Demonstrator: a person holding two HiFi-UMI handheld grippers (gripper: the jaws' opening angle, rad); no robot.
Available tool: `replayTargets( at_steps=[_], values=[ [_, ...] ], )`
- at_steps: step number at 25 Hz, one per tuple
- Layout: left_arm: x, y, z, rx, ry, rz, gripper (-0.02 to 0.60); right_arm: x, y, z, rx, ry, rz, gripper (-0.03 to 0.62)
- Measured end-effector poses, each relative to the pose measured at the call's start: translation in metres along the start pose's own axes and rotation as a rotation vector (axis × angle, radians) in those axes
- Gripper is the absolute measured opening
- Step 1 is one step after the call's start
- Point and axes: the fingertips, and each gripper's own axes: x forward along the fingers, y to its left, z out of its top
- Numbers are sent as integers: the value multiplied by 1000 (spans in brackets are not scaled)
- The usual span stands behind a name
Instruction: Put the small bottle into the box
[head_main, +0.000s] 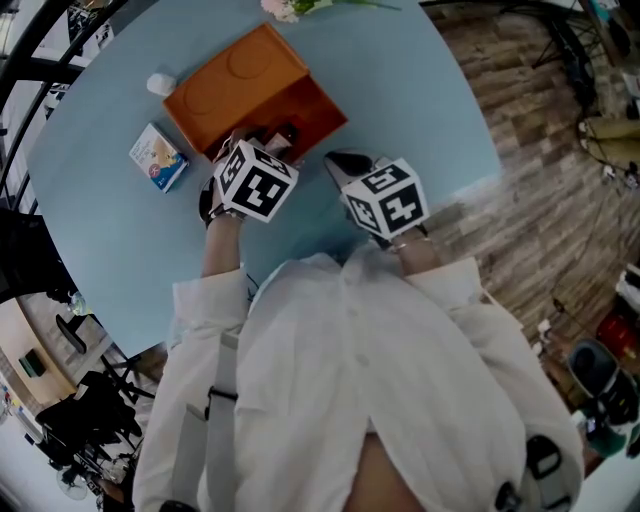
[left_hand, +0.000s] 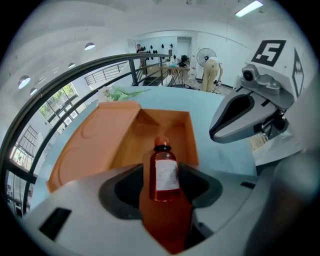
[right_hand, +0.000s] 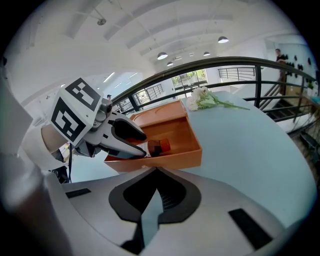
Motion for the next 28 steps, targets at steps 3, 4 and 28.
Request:
replayTargets(
  at_steps=[3, 4, 28],
  values=[
    [-4, -2, 0, 8, -2, 4, 219, -3, -1, 2, -1, -10, -7, 3],
    [-6, -3, 0, 10, -4, 8, 219, -5, -2, 3, -2, -13, -9, 3],
    [-89, -2, 28, -274, -313, 57, 206, -31, 13, 46, -105, -117, 13, 3]
  ],
)
